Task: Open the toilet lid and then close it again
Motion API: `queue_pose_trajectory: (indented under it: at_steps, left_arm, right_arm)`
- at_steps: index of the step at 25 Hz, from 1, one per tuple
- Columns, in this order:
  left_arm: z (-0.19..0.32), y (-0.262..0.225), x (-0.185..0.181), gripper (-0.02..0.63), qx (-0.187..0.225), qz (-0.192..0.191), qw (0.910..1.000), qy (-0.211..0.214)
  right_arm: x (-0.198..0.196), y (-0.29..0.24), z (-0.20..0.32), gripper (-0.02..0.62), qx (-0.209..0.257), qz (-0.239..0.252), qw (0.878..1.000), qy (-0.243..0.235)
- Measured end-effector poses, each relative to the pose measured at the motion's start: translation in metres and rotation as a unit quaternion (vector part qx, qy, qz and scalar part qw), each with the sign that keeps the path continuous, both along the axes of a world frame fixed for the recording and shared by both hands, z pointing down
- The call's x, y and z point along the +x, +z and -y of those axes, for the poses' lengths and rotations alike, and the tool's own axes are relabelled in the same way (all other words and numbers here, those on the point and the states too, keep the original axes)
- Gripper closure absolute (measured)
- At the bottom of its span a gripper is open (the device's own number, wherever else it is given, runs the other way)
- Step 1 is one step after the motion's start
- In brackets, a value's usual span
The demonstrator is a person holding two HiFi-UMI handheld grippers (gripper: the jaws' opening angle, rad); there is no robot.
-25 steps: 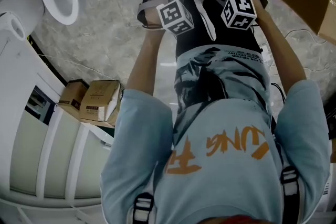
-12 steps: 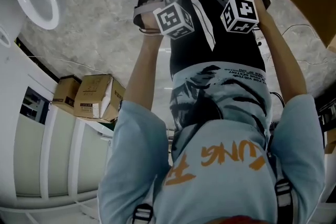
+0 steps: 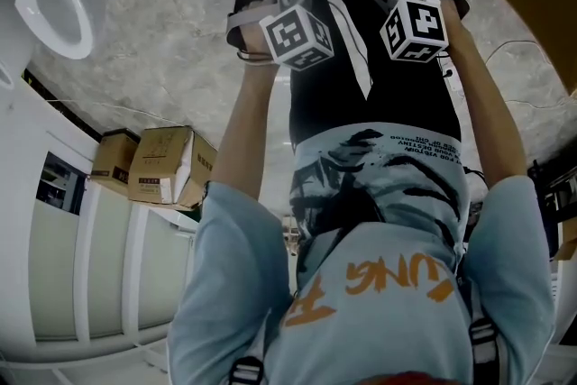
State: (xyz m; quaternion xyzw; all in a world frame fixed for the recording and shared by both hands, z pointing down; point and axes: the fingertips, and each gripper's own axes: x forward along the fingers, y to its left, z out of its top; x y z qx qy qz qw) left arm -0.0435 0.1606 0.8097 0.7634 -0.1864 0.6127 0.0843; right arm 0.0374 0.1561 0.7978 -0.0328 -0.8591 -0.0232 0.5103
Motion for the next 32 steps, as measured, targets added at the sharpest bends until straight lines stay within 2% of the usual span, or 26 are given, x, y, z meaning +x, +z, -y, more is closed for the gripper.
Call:
queue_pose_trajectory:
  at_steps: [4,6,7,8,9,11,13,15,19,24,26,28,30,32]
  left_arm:
    - [0.002,0.002,-0.002,0.385,0.000,0.001,1.0000,0.001]
    - [0.002,0.002,-0.002,0.389,-0.014,-0.007,0.9998,-0.010]
    - [0.001,-0.001,-0.002,0.403,-0.025,-0.022,0.9990,-0.029]
    - [0.002,-0.007,0.000,0.489,-0.035,-0.043,0.9968,-0.058]
    - [0.005,-0.016,0.000,0.534,-0.043,-0.065,0.9926,-0.094]
    - [0.017,-0.034,0.001,0.535,-0.045,-0.097,0.9815,-0.159]
    - [0.036,-0.054,0.001,0.551,-0.031,-0.122,0.9700,-0.208]
    - [0.052,-0.072,0.002,0.563,-0.018,-0.147,0.9581,-0.245]
    - [0.064,-0.116,0.015,0.571,-0.013,-0.191,0.9393,-0.285]
    - [0.112,-0.169,0.008,0.579,0.028,-0.245,0.8992,-0.361]
    - [0.135,-0.196,0.002,0.580,0.050,-0.278,0.8753,-0.392]
    - [0.164,-0.228,0.000,0.580,0.074,-0.323,0.8460,-0.417]
    - [0.190,-0.265,0.002,0.580,0.101,-0.358,0.8239,-0.428]
    - [0.211,-0.305,0.002,0.580,0.132,-0.376,0.8105,-0.429]
  right_arm:
    - [-0.001,0.000,0.003,0.388,0.001,0.005,1.000,0.011]
    - [-0.003,0.002,0.005,0.390,-0.001,-0.001,1.000,0.022]
    - [-0.004,0.001,0.006,0.390,-0.001,-0.002,1.000,0.031]
    - [-0.004,-0.003,0.009,0.433,0.002,0.000,0.999,0.041]
    - [-0.003,-0.007,0.013,0.471,0.007,0.001,0.999,0.050]
    - [0.003,-0.019,0.029,0.483,0.016,0.002,0.998,0.069]
    - [0.009,-0.034,0.053,0.505,0.018,0.013,0.993,0.116]
    - [0.013,-0.051,0.078,0.522,0.016,0.031,0.982,0.186]
    - [0.035,-0.096,0.119,0.580,0.032,0.063,0.945,0.320]
    - [0.042,-0.155,0.170,0.581,0.020,0.141,0.894,0.426]
    - [0.041,-0.184,0.188,0.581,0.018,0.182,0.871,0.455]
    - [0.043,-0.217,0.212,0.581,0.030,0.217,0.849,0.480]
    - [0.047,-0.253,0.232,0.581,0.052,0.238,0.837,0.490]
    - [0.047,-0.292,0.250,0.581,0.071,0.259,0.828,0.492]
